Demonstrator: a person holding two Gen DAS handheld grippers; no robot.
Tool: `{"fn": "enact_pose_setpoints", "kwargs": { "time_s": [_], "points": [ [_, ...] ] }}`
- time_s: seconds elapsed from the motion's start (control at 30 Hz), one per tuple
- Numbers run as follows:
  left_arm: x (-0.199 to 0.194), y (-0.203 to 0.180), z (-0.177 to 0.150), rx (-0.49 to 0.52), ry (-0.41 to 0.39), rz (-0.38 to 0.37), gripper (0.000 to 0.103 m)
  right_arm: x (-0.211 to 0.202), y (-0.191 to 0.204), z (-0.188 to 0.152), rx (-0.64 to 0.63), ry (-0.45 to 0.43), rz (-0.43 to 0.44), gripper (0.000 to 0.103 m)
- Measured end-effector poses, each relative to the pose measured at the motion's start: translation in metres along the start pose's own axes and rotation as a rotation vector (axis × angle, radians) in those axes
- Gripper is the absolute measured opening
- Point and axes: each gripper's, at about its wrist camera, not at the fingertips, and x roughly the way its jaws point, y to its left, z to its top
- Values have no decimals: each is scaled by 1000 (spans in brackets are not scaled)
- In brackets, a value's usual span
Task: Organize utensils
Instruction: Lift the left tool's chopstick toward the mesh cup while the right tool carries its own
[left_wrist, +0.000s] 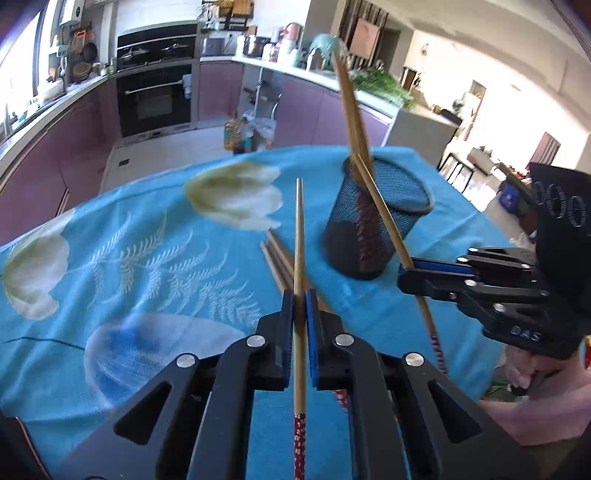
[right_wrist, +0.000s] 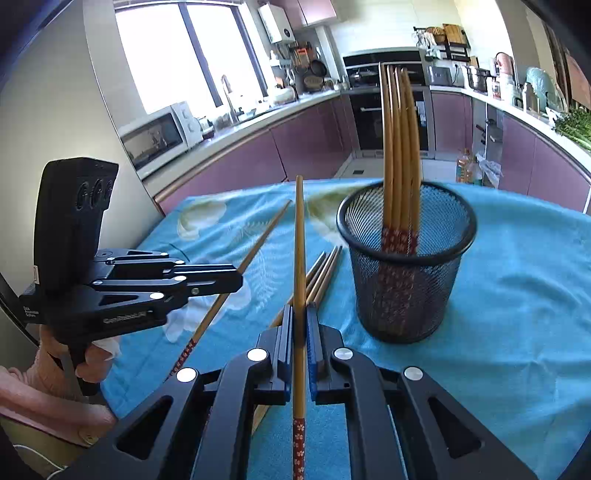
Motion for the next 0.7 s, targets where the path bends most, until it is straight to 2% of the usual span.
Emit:
{"fn": "enact_pose_setpoints", "kwargs": {
  "time_s": [0.37, 0.7],
  "points": [
    [-57, -9, 16, 16, -123, -119, 8, -34, -4, 17, 9, -110, 22, 6],
    [-81, -15, 35, 7, -215, -183, 8, -51, -7, 34, 0, -174, 21, 6]
  ]
}}
